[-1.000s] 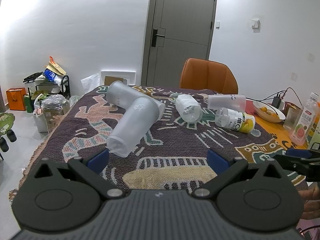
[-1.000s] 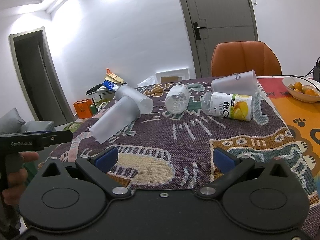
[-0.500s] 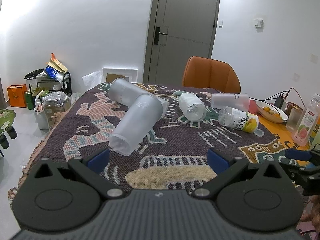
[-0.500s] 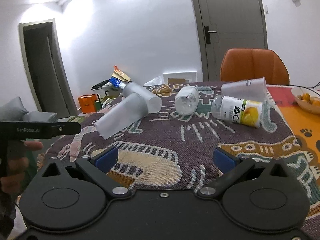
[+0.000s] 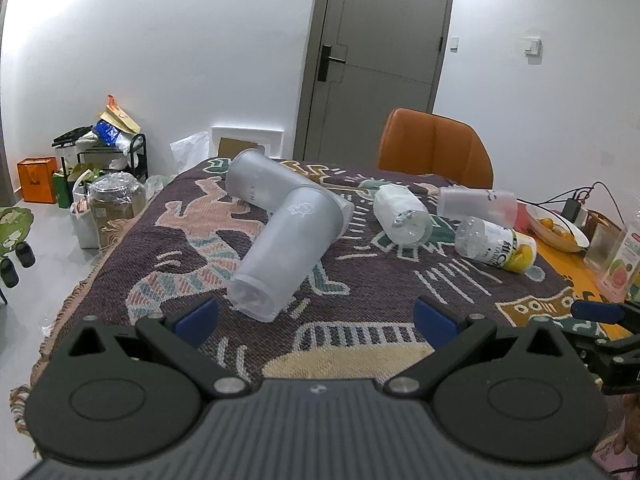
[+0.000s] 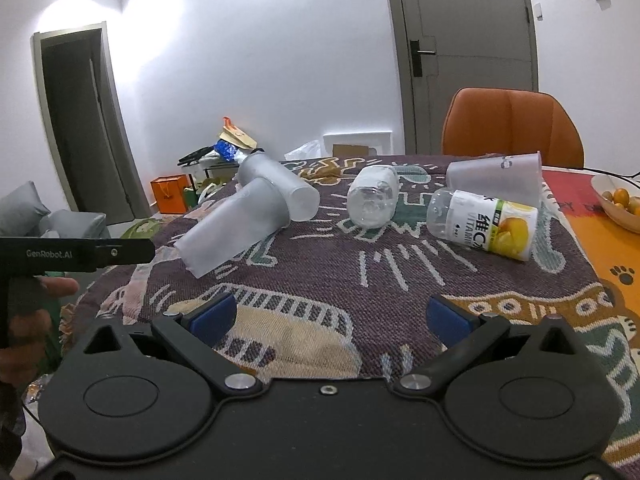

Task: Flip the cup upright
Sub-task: 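Move the right gripper toward the frosted plastic cup lying on its side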

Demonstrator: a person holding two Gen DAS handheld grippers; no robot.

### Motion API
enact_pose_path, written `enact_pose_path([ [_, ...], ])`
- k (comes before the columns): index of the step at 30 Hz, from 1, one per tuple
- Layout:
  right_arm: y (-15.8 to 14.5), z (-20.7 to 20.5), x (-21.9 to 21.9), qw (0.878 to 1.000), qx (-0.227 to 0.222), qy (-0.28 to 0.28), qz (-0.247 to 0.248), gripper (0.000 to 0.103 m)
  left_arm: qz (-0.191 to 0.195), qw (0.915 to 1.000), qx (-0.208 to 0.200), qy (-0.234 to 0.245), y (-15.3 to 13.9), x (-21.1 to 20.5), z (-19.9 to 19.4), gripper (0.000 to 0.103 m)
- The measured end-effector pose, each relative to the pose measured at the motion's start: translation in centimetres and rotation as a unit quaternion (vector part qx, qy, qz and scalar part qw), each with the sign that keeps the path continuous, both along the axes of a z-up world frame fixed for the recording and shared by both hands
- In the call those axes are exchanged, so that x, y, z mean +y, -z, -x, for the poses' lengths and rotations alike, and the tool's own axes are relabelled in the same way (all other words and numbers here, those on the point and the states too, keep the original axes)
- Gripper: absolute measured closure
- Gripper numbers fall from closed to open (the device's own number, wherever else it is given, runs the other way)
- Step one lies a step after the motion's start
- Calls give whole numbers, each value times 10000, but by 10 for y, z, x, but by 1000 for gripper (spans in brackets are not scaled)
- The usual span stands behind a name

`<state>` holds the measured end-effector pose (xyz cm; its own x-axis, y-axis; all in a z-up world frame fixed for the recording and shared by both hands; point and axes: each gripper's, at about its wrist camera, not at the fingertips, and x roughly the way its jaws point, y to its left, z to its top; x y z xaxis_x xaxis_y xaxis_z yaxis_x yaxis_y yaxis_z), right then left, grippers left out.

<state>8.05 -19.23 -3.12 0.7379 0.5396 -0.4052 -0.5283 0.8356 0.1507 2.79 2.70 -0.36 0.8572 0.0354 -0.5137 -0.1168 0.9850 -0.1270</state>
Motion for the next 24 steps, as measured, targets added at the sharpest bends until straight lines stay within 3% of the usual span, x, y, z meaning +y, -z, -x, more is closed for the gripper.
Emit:
enact_pose_path([
  [8,-14,-25,16,9996,65,-196,-169,0,75,9999,30,-82,-7,16,-20,0],
  [24,-34,-73,67,9989,54,-455,37,0,155,9990,55,-424,-19,62,-55,0],
])
